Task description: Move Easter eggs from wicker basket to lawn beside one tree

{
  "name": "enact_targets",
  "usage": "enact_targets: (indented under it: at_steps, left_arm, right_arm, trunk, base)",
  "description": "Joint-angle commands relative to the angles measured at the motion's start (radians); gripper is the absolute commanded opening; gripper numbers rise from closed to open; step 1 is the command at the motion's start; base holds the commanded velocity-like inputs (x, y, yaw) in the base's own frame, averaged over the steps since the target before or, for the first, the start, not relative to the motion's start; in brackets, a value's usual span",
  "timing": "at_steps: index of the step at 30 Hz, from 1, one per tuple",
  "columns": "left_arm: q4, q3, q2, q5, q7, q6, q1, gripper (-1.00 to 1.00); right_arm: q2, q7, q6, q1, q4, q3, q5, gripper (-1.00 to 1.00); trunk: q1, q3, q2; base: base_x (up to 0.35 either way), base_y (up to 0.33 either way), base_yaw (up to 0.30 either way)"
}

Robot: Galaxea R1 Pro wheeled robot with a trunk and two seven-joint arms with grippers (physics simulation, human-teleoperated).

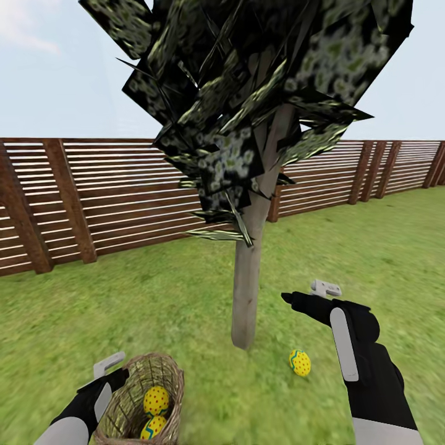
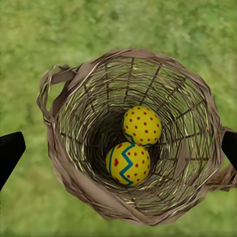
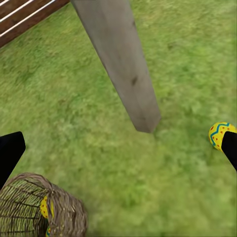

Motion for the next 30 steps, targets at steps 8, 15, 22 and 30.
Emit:
enact_targets:
  at_steps: [8, 15, 22, 30]
  left_arm:
    - [-0.001, 0.005, -0.001, -0.009, -0.001, 0.001, -0.001, 1.0]
    - [-0.001, 0.005, -0.001, -0.01, -0.001, -0.001, -0.001, 1.0]
    - [-0.001, 0.005, -0.001, -0.01, -0.001, -0.001, -0.001, 1.0]
    - [0.008, 0.006, -0.001, -0.01, -0.001, 0.0, -0.001, 1.0]
  right_arm:
    - [0.001, -0.004, 0.004, -0.001, -0.001, -0.002, -0.007, 1.0]
    - [0.001, -0.004, 0.004, -0.001, -0.005, -0.002, -0.007, 1.0]
    - [0.001, -0.004, 0.004, -0.001, -0.006, -0.002, -0.007, 1.0]
    - [0.001, -0.004, 0.004, -0.001, -0.008, -0.002, -0.007, 1.0]
  trunk:
    - [0.0, -0.014, -0.001]
    - [0.0, -0.019, -0.001]
    - [0.0, -0.02, -0.001]
    - [0.0, -0.02, -0.001]
  base:
    - [0.11, 0.0, 0.0]
    - [0.015, 0.0, 0.0]
    - [0.019, 0.0, 0.0]
    - [0.192, 0.0, 0.0]
